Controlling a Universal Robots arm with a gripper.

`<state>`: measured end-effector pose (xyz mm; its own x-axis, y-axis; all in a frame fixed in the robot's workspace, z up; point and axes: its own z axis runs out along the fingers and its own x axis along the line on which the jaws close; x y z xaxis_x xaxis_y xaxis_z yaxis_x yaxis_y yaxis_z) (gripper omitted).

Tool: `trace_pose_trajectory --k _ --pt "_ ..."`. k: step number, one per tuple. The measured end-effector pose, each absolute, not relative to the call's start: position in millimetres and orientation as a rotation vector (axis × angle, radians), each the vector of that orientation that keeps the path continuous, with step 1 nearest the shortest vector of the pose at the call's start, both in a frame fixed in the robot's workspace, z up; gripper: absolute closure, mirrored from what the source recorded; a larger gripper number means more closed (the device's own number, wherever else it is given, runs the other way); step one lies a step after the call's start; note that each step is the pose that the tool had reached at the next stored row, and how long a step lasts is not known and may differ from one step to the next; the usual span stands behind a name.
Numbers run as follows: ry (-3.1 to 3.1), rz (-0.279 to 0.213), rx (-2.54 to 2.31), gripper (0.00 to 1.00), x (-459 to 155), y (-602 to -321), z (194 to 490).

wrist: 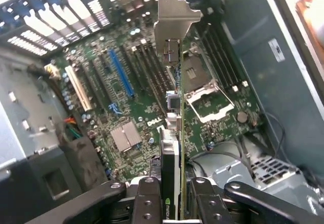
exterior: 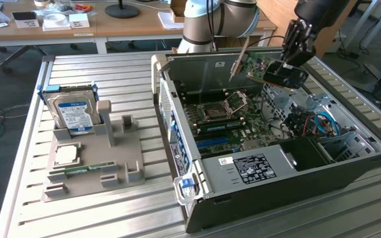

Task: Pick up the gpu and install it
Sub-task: 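Insert the gpu into the slot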

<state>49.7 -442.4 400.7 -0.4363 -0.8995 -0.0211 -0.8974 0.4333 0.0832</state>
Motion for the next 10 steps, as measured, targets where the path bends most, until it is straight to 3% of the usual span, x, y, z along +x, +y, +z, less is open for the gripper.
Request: trace_pose_trajectory --k 10 --pt "-2.475 -0.123 1.875 0.73 49.7 -442.4 400.4"
